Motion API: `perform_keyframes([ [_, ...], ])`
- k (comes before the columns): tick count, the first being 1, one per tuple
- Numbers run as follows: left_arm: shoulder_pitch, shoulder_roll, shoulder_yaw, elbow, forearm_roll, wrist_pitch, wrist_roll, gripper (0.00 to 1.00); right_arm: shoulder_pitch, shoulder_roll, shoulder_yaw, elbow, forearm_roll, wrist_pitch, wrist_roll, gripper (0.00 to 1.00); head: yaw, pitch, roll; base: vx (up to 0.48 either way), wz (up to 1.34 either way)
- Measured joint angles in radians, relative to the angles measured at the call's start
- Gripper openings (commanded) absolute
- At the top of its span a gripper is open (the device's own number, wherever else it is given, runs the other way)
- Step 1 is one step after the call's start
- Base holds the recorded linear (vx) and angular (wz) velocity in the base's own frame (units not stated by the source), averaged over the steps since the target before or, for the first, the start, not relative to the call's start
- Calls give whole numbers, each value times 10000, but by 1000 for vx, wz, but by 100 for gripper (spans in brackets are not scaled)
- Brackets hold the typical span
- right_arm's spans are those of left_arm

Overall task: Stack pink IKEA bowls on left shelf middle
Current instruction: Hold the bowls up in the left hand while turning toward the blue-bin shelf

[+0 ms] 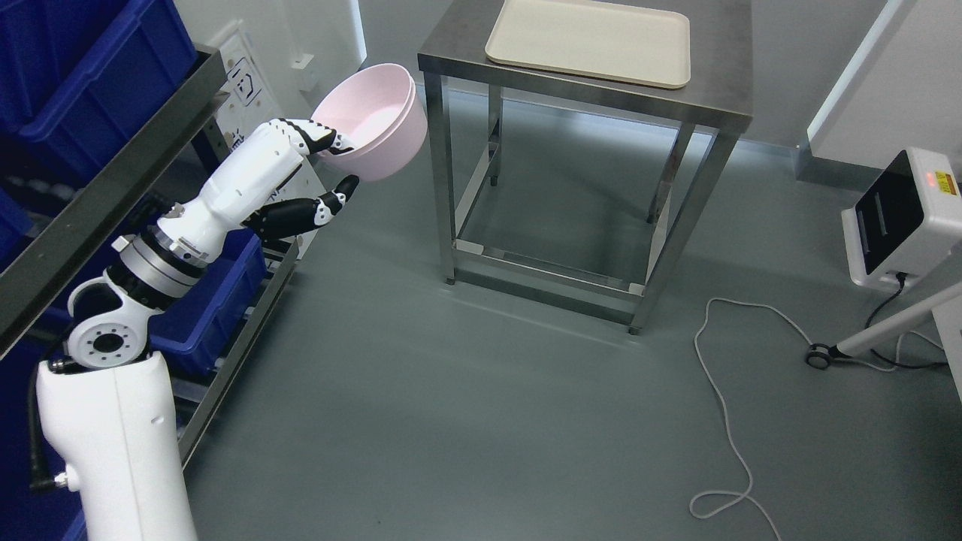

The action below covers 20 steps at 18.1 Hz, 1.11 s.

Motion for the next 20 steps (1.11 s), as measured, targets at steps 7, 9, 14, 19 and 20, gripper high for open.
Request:
perform_keyframes([
  [7,-141,-66,-51,-8,0,0,0,9,1,0,0,0,0,0,-56,100,0,0,0,-278,404],
  [9,-186,-80,-62,-10,0,0,0,9,1,0,0,0,0,0,-31,100,0,0,0,-222,721],
  [14,-249,-100,-86,-11,0,0,0,10,0,0,0,0,0,0,1,100,0,0,0,-150,1099],
  [19,-284,-114,-101,-12,-4,0,1,10,-1,0,0,0,0,0,11,100,0,0,0,-44,1127],
  [20,-288,-116,-104,-12,-5,0,1,10,-1,0,0,0,0,-1,11,100,0,0,0,51,864],
])
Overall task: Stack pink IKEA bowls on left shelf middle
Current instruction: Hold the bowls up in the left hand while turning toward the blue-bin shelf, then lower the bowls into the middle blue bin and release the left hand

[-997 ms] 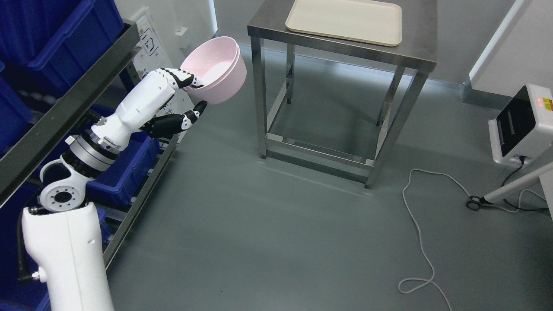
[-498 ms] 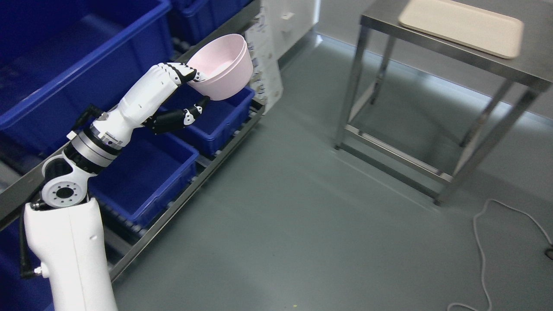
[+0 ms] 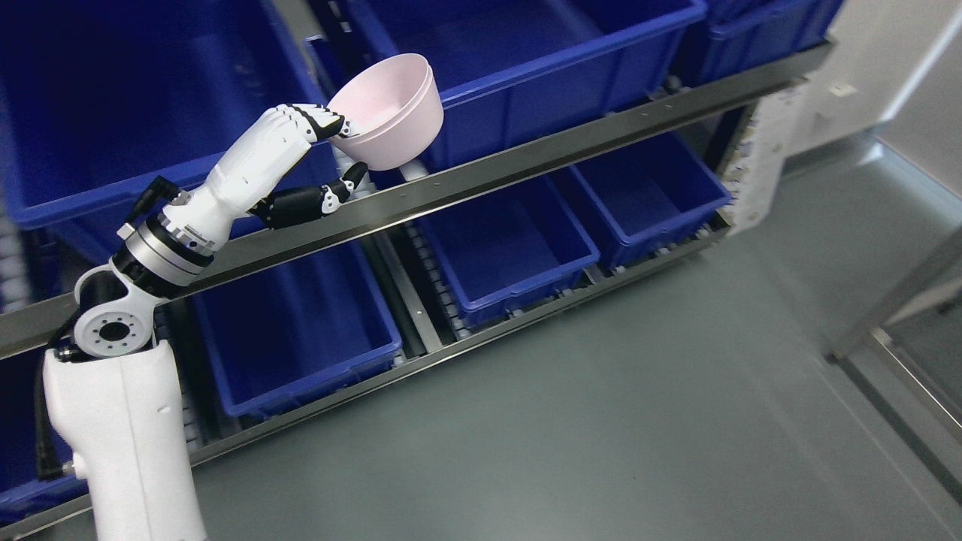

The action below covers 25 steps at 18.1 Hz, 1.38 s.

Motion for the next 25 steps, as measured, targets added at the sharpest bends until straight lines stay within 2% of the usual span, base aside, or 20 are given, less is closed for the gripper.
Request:
perform_keyframes([
  [10,-139,-11,-141,-1,-32,-7,66,10,-1,0,0,0,0,0,3,100,0,-2,0,122,546],
  [15,-756,-14,-250,43,-133,605,80,10,-2,0,0,0,0,0,12,100,0,-2,0,177,289],
  [22,-2506,-18,-379,1172,-1859,1859,80,10,0,0,0,0,0,0,43,100,0,-2,0,114,85],
  [25,-2956,72,-447,2055,-2674,2382,80,15,0,0,0,0,0,0,17,100,0,-2,0,33,7],
])
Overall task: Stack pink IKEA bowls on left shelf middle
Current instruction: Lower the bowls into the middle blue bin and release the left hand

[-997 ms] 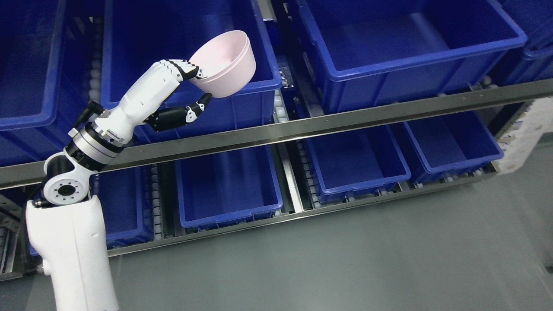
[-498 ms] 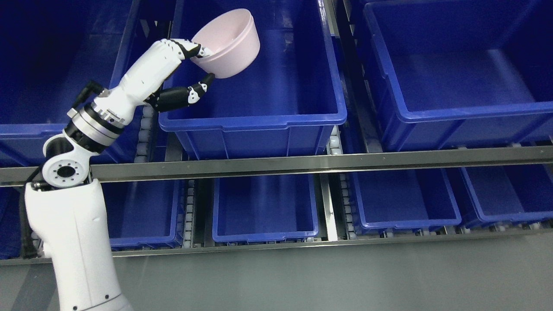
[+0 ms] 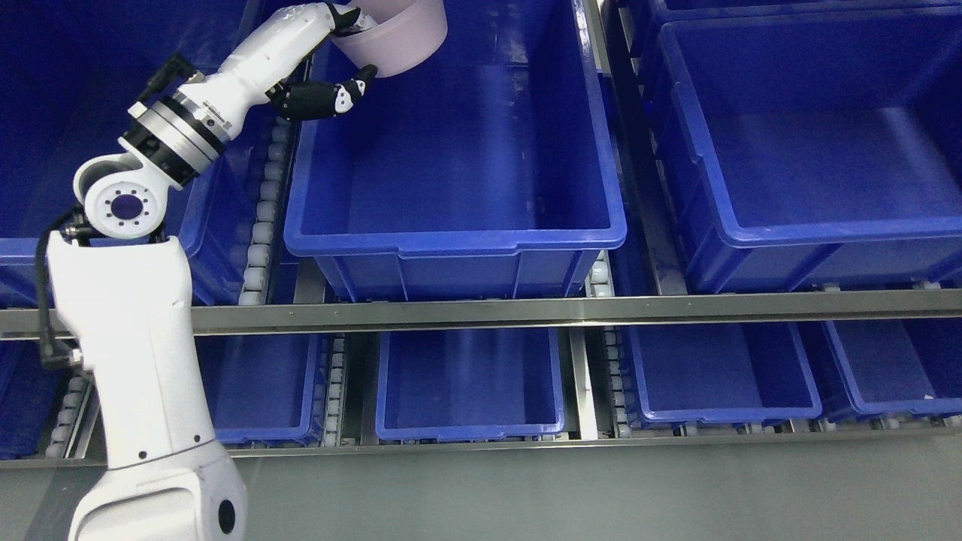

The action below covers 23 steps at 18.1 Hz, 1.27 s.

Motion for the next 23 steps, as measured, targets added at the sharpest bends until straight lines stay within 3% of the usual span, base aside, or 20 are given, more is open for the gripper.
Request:
perform_keyframes([
  [3,-136,127,-278,1091,-546,641,0,18,0,0,0,0,0,0,-15,100,0,0,0,5,1],
  [7,30,102,-570,2000,-768,848,387,36,1,0,0,0,0,0,-21,100,0,0,0,0,0],
  [12,134,28,-789,2596,-796,853,1697,84,0,0,0,0,0,0,-22,100,0,0,0,-2,2],
  [14,165,6,-856,2783,-784,844,2395,99,0,0,0,0,0,0,-22,100,0,-1,0,-11,6],
  [17,231,-21,-902,3021,-14,1066,4230,99,1,0,0,0,0,0,-22,100,0,-1,0,-22,-30],
  [19,261,-35,-902,3089,1399,1240,5743,99,1,0,0,0,0,0,-25,100,0,-1,0,-10,-47],
  [23,788,-52,-865,2591,4073,2734,7473,99,0,0,0,0,0,0,-25,100,0,-1,0,2,2],
])
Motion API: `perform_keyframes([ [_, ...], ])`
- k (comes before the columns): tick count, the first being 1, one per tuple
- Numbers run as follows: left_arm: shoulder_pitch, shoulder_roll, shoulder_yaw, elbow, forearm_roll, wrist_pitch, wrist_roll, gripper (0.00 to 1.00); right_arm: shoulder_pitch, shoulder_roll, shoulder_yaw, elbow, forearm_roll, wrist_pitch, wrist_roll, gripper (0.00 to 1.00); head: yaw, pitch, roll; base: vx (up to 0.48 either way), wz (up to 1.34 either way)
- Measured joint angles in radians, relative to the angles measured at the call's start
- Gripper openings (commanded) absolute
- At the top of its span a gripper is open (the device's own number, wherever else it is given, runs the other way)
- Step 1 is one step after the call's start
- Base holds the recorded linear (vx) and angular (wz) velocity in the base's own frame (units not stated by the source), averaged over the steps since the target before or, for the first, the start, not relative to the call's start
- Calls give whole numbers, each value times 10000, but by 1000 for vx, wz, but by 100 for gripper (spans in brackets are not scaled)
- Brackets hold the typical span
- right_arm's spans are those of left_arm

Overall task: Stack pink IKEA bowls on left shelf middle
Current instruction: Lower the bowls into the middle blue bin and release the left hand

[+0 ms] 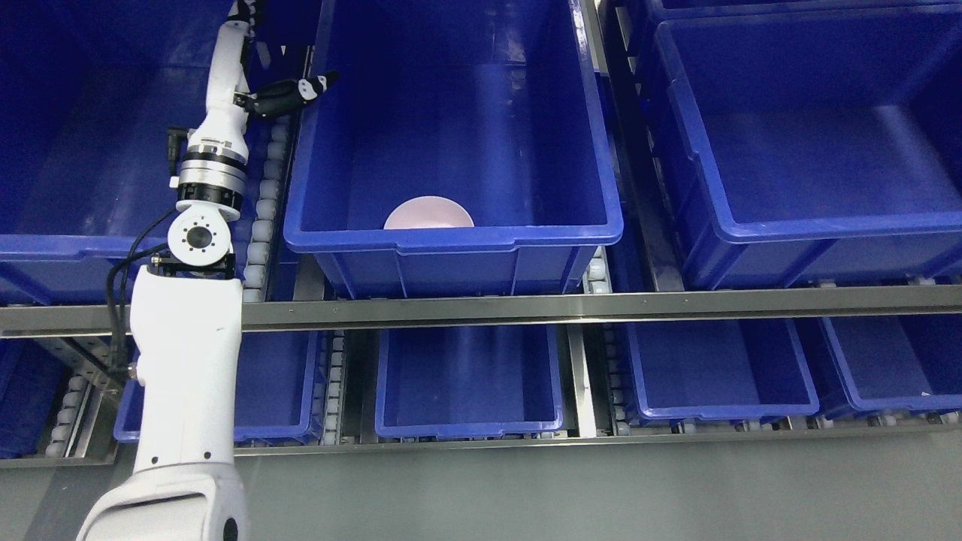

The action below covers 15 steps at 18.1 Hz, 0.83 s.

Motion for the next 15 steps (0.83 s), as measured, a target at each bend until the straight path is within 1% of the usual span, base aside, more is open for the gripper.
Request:
perform_keyframes([
  [2,361,-11,11,-533,702,784,310,100,0,0,0,0,0,0,-1,100,0,0,0,3,-12],
  [4,712,-13,18,-1057,1138,1296,426,100,0,0,0,0,0,0,-1,100,0,0,0,0,0],
  [10,1991,-23,-244,-2533,1792,1642,532,100,-1,0,0,0,0,0,-11,100,0,0,0,-1,-6],
  [15,2497,-31,-542,-3384,1973,1889,503,100,0,0,0,0,0,0,-65,100,0,0,0,0,7],
])
